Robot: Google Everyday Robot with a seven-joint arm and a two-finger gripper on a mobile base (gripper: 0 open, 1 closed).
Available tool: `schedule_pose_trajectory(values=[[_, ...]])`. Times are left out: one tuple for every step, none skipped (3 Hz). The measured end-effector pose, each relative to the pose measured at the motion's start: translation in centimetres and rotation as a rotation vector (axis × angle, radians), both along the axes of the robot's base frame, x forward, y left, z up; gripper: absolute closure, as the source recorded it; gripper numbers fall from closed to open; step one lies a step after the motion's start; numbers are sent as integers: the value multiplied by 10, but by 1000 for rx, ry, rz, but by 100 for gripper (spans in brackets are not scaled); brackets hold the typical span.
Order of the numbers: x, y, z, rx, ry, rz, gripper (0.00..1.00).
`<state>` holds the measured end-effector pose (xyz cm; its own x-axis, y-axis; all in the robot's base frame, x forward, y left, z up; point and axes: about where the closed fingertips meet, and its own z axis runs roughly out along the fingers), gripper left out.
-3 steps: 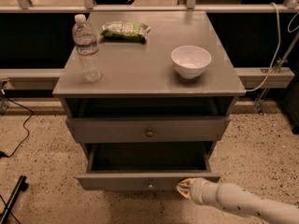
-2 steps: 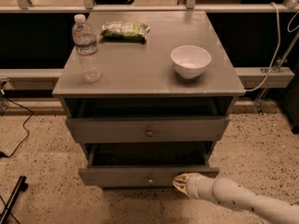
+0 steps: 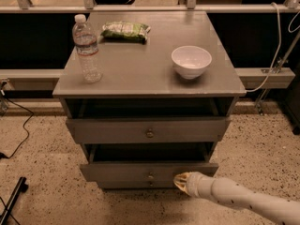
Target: Close middle drawer
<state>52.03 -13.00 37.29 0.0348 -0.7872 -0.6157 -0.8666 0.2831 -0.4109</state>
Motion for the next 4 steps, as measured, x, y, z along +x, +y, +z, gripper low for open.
schedule_pose_trajectory(values=[[25, -1, 0, -18, -43, -36, 100], [46, -4, 5, -8, -91, -76, 100], [57, -8, 6, 31, -114, -99, 100], [58, -12, 3, 68, -107, -100, 100]])
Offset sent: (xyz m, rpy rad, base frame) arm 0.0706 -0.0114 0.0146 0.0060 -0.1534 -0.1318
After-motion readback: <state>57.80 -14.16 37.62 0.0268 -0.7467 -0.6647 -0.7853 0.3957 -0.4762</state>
